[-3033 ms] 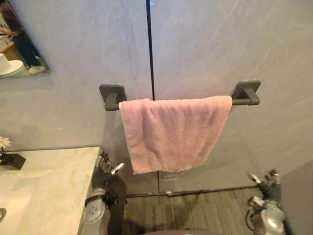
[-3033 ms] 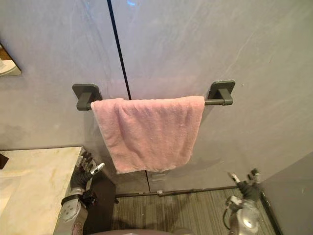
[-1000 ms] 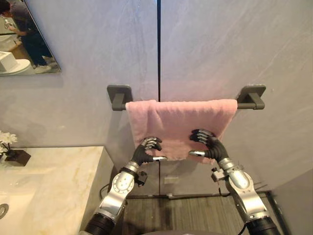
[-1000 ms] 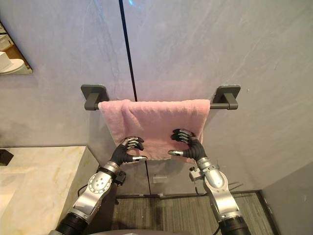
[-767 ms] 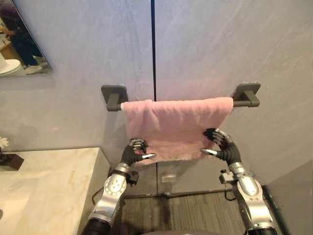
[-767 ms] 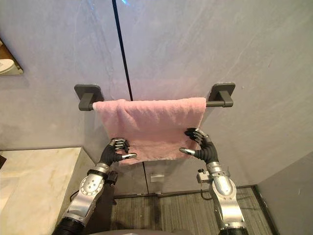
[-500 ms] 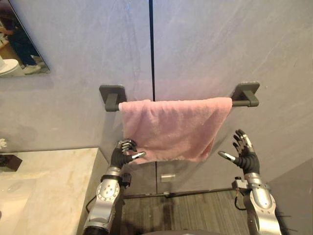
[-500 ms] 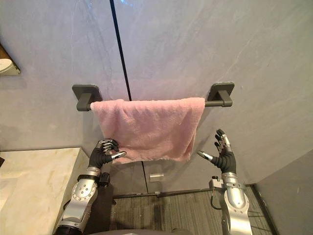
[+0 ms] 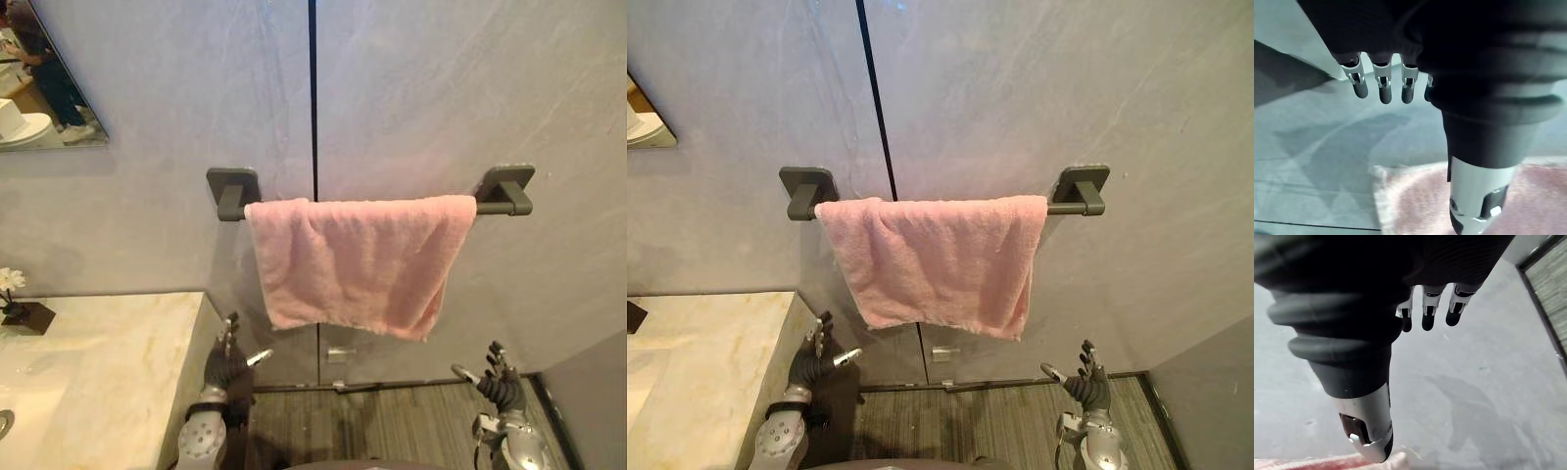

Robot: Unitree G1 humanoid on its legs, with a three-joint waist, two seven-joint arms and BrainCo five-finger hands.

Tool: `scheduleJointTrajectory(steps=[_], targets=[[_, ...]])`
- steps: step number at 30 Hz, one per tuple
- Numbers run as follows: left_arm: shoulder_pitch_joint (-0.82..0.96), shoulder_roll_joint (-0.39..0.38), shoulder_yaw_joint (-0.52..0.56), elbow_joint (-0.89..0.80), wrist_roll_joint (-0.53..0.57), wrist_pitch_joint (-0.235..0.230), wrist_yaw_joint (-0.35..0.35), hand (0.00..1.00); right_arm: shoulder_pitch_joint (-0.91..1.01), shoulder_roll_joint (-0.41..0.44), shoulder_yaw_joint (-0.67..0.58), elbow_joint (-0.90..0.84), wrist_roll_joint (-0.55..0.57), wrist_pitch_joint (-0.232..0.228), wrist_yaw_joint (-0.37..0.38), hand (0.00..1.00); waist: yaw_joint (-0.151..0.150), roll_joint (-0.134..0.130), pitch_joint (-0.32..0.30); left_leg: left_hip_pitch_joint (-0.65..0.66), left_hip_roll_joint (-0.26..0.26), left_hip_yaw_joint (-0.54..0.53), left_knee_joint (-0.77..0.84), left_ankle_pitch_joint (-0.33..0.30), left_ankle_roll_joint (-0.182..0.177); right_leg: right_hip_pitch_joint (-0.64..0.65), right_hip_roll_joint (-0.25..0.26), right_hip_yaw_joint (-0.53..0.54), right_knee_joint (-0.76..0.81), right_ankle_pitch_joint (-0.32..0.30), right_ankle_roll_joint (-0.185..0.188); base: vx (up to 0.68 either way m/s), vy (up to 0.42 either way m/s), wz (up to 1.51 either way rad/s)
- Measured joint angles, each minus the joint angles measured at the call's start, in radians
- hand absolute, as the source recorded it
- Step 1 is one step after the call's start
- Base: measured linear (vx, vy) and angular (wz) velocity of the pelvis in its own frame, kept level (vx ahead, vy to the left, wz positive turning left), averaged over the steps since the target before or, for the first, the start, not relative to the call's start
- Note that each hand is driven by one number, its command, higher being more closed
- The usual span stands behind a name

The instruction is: Organize washtable

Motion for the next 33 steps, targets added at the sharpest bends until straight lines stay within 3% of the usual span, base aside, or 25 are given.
scheduleJointTrajectory(steps=[7, 19, 23, 24, 26, 27, 28, 30, 31, 32, 33], targets=[[0.013, 0.001, 0.039, 0.177, 0.0, 0.028, -0.003, 0.0, -0.001, -0.002, 0.046, 0.155, -0.057, 0.014, -0.001, 0.0, 0.022, -0.002, 0.0, 0.0, 0.0, -0.011, 0.0, 0.0, 0.0, 0.002, -0.001, -0.016, 0.01, -0.01, -0.002, -0.01, -0.016, 0.06], [0.01, -0.011, 0.06, 0.345, 0.013, 0.041, -0.012, 0.0, -0.032, -0.032, 0.111, 0.297, -0.098, 0.025, 0.0, 0.0, 0.027, -0.006, 0.011, 0.0, 0.005, 0.021, 0.001, 0.0, -0.001, -0.015, -0.002, 0.003, 0.028, -0.018, 0.003, -0.01, -0.004, -0.04], [-0.031, 0.0, 0.069, 0.339, 0.008, 0.042, 0.024, 0.0, -0.087, -0.033, 0.168, 0.294, -0.133, 0.039, -0.005, 0.0, 0.048, -0.016, 0.025, -0.15, 0.025, 0.069, 0.11, -0.025, 0.008, -0.173, 0.0, 0.054, 0.116, -0.005, 0.009, -0.07, -0.005, -0.36], [-0.053, -0.005, 0.078, 0.321, 0.007, 0.042, 0.028, 0.0, -0.11, -0.034, 0.177, 0.296, -0.133, 0.041, -0.006, 0.0, 0.055, -0.002, 0.045, -0.219, 0.065, 0.069, 0.181, -0.043, 0.018, -0.212, 0.02, 0.065, 0.134, 0.026, 0.045, -0.11, -0.023, -0.07], [-0.07, -0.007, 0.097, 0.313, 0.002, 0.043, 0.033, 0.0, -0.119, -0.024, 0.185, 0.295, -0.133, 0.042, -0.006, 0.0, 0.054, -0.006, 0.073, -0.242, 0.083, 0.054, 0.217, -0.045, 0.02, -0.262, 0.012, 0.06, 0.435, -0.1, 0.029, -0.07, -0.051, 0.3], [-0.07, -0.003, 0.098, 0.307, 0.0, 0.043, 0.041, 0.0, -0.1, -0.018, 0.188, 0.296, -0.131, 0.042, -0.007, 0.0, 0.051, -0.016, 0.069, -0.258, 0.081, 0.017, 0.251, -0.045, 0.02, -0.245, -0.011, 0.069, 0.613, -0.151, 0.049, -0.01, -0.118, 0.78], [-0.07, 0.002, 0.102, 0.303, 0.0, 0.042, 0.048, 0.0, -0.091, -0.019, 0.194, 0.297, -0.126, 0.041, -0.007, 0.0, 0.054, -0.033, 0.059, -0.296, 0.08, 0.0, 0.293, -0.044, 0.019, -0.217, -0.023, 0.098, 0.672, -0.164, 0.068, -0.02, -0.155, 0.75], [-0.071, 0.003, 0.111, 0.294, -0.001, 0.043, 0.056, 0.0, -0.103, -0.021, 0.194, 0.297, -0.114, 0.04, -0.012, 0.0, 0.072, -0.059, 0.06, -0.375, 0.077, -0.021, 0.372, -0.043, 0.018, -0.141, -0.034, 0.154, 0.615, -0.191, 0.089, -0.17, -0.262, 0.47], [-0.071, 0.002, 0.111, 0.292, -0.001, 0.043, 0.064, 0.0, -0.111, -0.023, 0.194, 0.3, -0.112, 0.04, -0.019, 0.0, 0.079, -0.058, 0.061, -0.399, 0.079, -0.029, 0.391, -0.039, 0.012, -0.119, -0.027, 0.164, 0.561, -0.226, 0.093, -0.37, -0.408, 0.4], [-0.067, -0.027, 0.11, 0.268, -0.003, 0.044, 0.072, 0.0, -0.15, -0.049, 0.195, 0.306, -0.102, 0.04, -0.033, 0.0, 0.093, -0.027, 0.077, -0.431, 0.115, -0.057, 0.379, -0.001, -0.043, -0.063, 0.012, 0.14, 0.413, -0.284, 0.041, -0.26, -0.244, 0.22], [-0.066, -0.038, 0.105, 0.262, -0.005, 0.043, 0.073, 0.0, -0.159, -0.057, 0.195, 0.306, -0.094, 0.039, -0.039, 0.0, 0.103, -0.01, 0.084, -0.437, 0.128, -0.064, 0.37, 0.013, -0.052, -0.049, 0.03, 0.125, 0.375, -0.293, 0.027, -0.37, -0.301, 0.16]])
